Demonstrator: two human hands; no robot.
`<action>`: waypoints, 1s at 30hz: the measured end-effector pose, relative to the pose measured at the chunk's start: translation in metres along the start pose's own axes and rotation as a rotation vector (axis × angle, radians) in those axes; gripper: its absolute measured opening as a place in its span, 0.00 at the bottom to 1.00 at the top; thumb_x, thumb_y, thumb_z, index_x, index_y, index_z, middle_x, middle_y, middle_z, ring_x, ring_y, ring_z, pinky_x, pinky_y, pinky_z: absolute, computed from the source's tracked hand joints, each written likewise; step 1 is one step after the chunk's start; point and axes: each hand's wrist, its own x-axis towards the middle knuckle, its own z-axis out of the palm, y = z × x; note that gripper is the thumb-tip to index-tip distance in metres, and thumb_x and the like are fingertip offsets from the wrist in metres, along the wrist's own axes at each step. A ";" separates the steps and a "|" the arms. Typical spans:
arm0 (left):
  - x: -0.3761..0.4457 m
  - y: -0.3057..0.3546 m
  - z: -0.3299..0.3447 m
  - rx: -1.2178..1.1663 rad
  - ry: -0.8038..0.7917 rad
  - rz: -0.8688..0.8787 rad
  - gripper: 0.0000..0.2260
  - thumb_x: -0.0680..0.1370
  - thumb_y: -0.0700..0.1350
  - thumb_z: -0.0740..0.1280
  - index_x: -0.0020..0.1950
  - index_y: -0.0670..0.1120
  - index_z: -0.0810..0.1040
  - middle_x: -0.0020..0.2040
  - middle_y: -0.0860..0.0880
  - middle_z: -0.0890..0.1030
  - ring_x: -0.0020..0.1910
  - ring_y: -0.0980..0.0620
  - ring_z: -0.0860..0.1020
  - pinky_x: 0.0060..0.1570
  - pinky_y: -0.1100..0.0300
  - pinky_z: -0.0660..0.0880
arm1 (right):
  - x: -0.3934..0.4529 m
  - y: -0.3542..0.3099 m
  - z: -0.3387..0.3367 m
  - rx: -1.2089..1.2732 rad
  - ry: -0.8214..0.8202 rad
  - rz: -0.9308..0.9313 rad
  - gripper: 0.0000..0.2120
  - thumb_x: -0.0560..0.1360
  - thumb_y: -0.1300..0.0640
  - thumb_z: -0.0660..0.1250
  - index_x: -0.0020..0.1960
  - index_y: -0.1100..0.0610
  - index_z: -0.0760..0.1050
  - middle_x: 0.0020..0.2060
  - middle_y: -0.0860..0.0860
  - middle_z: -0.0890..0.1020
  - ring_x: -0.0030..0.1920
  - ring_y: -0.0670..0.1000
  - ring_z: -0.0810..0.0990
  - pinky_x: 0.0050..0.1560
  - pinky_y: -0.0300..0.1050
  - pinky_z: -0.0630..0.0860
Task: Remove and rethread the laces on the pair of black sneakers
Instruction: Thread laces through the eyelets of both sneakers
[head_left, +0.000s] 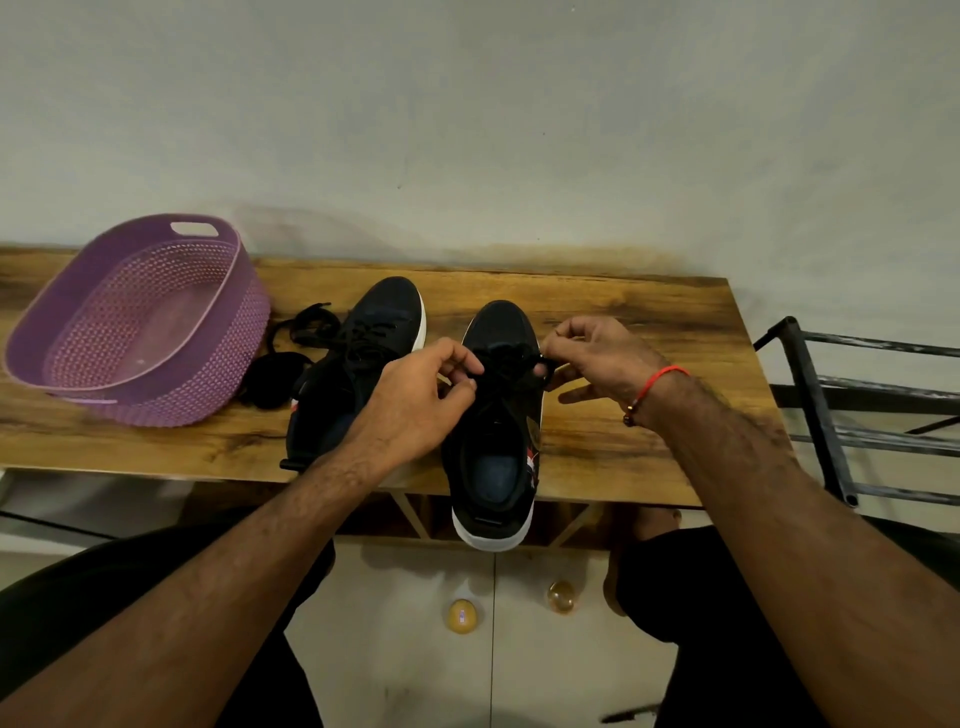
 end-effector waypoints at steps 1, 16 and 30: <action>0.000 0.000 0.000 -0.002 -0.001 0.002 0.06 0.80 0.43 0.69 0.53 0.54 0.78 0.45 0.56 0.80 0.44 0.63 0.78 0.39 0.76 0.72 | 0.000 0.000 -0.001 -0.016 -0.015 -0.010 0.02 0.79 0.60 0.66 0.50 0.54 0.77 0.40 0.51 0.86 0.42 0.50 0.85 0.54 0.59 0.80; 0.000 -0.001 0.002 0.004 0.011 0.033 0.05 0.79 0.44 0.70 0.54 0.53 0.80 0.44 0.57 0.80 0.42 0.63 0.79 0.39 0.75 0.73 | 0.004 0.004 -0.003 -0.266 -0.244 -0.045 0.12 0.83 0.58 0.62 0.57 0.43 0.79 0.40 0.48 0.87 0.45 0.46 0.85 0.50 0.49 0.76; 0.001 -0.002 0.000 0.027 -0.039 0.009 0.11 0.77 0.48 0.74 0.57 0.56 0.78 0.41 0.56 0.80 0.42 0.65 0.78 0.39 0.77 0.72 | 0.006 0.009 0.006 -0.562 -0.128 -0.378 0.03 0.77 0.57 0.70 0.50 0.52 0.80 0.47 0.46 0.82 0.48 0.43 0.80 0.48 0.35 0.76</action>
